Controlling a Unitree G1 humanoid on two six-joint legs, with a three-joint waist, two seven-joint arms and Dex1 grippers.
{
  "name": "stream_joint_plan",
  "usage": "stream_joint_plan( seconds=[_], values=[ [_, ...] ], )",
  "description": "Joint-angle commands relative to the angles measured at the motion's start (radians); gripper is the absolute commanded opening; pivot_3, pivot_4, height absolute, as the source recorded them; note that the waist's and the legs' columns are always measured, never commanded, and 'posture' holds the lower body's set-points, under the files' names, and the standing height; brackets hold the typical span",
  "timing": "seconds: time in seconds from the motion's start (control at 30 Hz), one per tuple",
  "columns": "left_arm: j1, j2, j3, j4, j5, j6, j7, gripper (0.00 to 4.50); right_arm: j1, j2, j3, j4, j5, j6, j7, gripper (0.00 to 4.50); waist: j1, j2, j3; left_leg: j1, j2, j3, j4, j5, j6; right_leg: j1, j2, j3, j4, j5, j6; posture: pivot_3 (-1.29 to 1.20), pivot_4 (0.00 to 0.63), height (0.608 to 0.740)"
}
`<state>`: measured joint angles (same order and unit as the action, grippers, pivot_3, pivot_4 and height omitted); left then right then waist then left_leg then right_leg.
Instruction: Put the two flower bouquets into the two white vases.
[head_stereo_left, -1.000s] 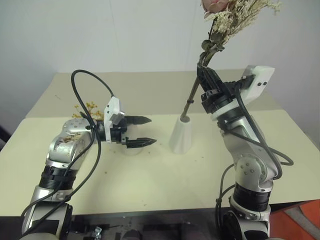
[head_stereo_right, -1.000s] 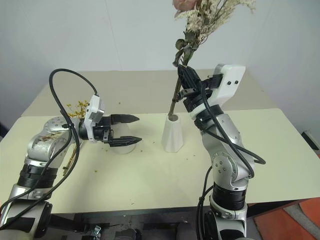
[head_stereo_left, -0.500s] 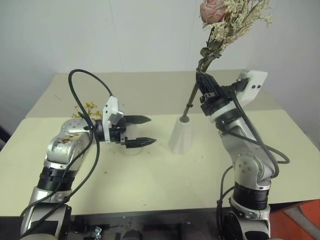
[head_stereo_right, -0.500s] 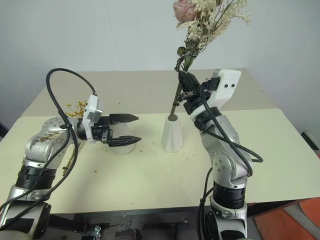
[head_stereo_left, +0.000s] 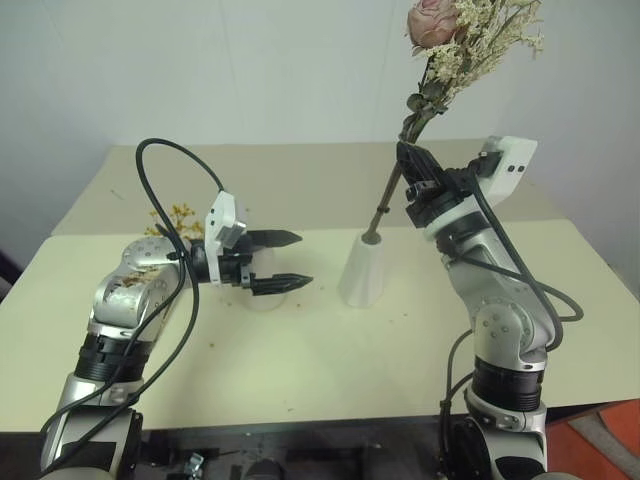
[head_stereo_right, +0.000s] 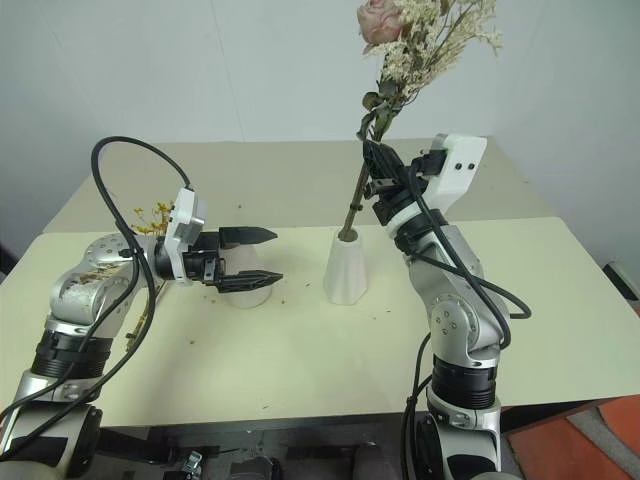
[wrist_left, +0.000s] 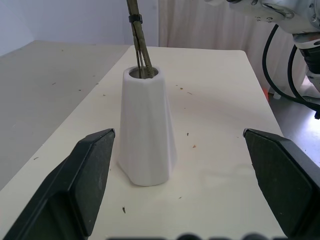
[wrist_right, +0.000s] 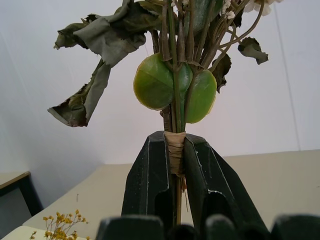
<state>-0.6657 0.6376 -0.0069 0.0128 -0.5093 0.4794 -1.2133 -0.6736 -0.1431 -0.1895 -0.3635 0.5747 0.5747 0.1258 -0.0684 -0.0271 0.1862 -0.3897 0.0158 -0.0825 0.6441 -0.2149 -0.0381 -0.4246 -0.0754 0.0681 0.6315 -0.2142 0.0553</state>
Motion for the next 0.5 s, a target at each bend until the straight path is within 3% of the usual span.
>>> stream_joint_plan(
  seconds=[0.03, 0.5],
  values=[
    [-0.004, 0.005, 0.018, -0.031, -0.011, -0.015, 0.000, 4.50, -0.032, -0.015, -0.027, -0.012, 0.033, 0.004, -0.005, 0.20, 0.000, 0.000, 0.000, 0.000, 0.000, 0.000, 0.000, 0.000, 0.000, 0.000, 0.000, 0.000, 0.000, 0.000, 0.000, 0.00, 0.150, 0.740],
    [-0.008, 0.001, 0.015, -0.021, -0.007, -0.023, 0.003, 4.50, -0.009, -0.047, 0.000, -0.063, 0.067, 0.044, 0.011, 0.20, 0.000, 0.000, 0.000, 0.000, 0.000, 0.000, 0.000, 0.000, 0.000, 0.000, 0.000, 0.000, -0.001, 0.000, 0.000, 0.00, 0.150, 0.740]
  ],
)
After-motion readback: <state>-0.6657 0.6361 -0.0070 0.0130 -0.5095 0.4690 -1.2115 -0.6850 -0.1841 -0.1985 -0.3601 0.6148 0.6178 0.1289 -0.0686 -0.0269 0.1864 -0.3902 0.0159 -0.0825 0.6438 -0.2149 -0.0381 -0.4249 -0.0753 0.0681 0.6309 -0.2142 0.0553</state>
